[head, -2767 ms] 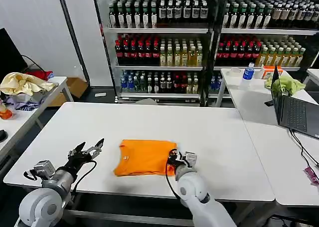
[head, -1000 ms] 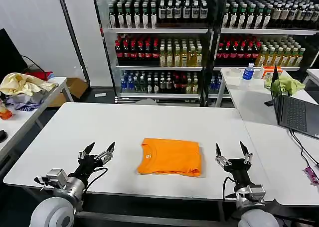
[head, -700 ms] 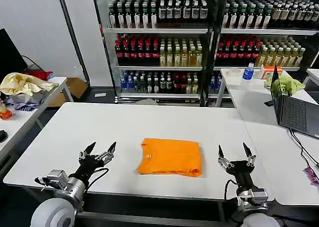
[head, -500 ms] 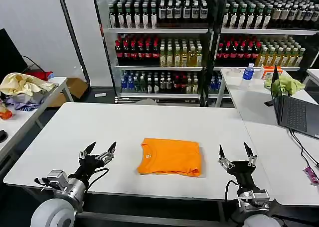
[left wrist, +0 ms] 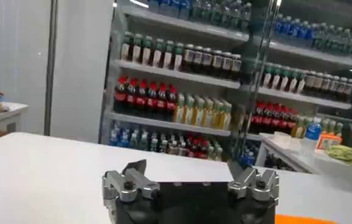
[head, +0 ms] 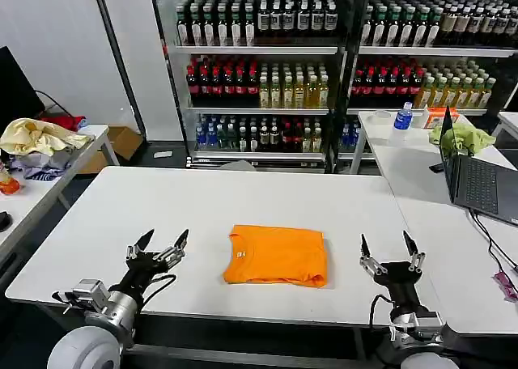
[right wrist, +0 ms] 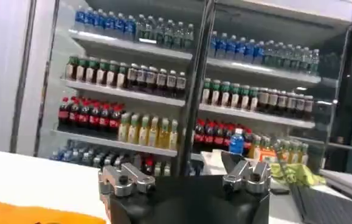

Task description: Fold and organize the clothes.

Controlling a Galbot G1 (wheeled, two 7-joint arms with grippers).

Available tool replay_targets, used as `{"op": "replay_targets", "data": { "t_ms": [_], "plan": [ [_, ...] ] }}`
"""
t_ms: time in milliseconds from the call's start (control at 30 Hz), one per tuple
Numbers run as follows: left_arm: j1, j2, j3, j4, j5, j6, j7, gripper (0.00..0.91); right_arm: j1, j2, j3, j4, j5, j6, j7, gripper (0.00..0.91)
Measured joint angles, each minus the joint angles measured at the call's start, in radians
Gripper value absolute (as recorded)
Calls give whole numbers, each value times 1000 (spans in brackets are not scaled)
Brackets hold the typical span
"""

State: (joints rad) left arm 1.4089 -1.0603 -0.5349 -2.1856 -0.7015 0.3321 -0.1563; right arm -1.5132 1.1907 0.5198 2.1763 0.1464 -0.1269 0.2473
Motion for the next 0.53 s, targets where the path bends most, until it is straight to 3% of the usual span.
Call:
{"op": "replay_targets", "data": {
  "t_ms": [533],
  "plan": [
    [33, -6, -17, -30, 6, 1, 2, 907, -7, -3, 10, 25, 2, -9, 11, 907]
  ]
}}
